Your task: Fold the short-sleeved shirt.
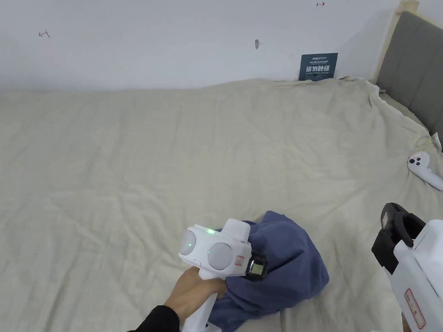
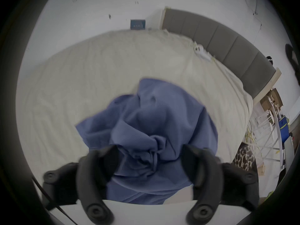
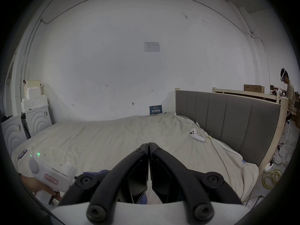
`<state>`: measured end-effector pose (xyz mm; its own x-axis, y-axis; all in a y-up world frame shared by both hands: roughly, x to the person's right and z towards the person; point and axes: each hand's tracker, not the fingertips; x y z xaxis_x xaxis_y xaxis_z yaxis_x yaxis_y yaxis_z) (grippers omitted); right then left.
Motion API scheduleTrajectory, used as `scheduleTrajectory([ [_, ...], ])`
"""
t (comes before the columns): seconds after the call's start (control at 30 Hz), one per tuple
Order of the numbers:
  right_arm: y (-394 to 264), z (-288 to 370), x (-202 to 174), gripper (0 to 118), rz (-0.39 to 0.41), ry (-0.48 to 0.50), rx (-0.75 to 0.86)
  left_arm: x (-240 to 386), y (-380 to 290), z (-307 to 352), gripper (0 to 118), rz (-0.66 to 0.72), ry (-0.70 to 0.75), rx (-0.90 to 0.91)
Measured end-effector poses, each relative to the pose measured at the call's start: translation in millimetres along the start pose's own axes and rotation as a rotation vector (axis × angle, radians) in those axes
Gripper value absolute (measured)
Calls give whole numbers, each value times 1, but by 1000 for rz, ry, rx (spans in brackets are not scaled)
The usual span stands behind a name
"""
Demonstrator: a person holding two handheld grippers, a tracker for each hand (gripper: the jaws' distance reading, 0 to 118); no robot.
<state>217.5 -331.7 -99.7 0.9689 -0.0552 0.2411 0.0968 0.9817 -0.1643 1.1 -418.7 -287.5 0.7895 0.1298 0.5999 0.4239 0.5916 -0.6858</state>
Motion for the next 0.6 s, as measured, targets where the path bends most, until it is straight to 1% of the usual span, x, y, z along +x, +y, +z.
scheduleTrajectory([
  [0.1, 1, 1, -2, 0, 9, 4, 14, -1, 7, 40, 103, 13, 52, 156],
  [0.23, 2, 2, -3, 0, 15, 11, 34, -6, 13, 97, 103, 13, 115, 344],
  [0.37, 2, 1, -4, 0, 22, 18, 52, -13, 9, 148, 103, 23, 224, 522],
  [0.5, 1, 0, -5, 0, 26, 27, 67, -24, -5, 176, 103, 51, 349, 683],
  [0.6, 0, -1, -5, 0, 24, 33, 76, -33, -20, 184, 103, 45, 446, 761],
])
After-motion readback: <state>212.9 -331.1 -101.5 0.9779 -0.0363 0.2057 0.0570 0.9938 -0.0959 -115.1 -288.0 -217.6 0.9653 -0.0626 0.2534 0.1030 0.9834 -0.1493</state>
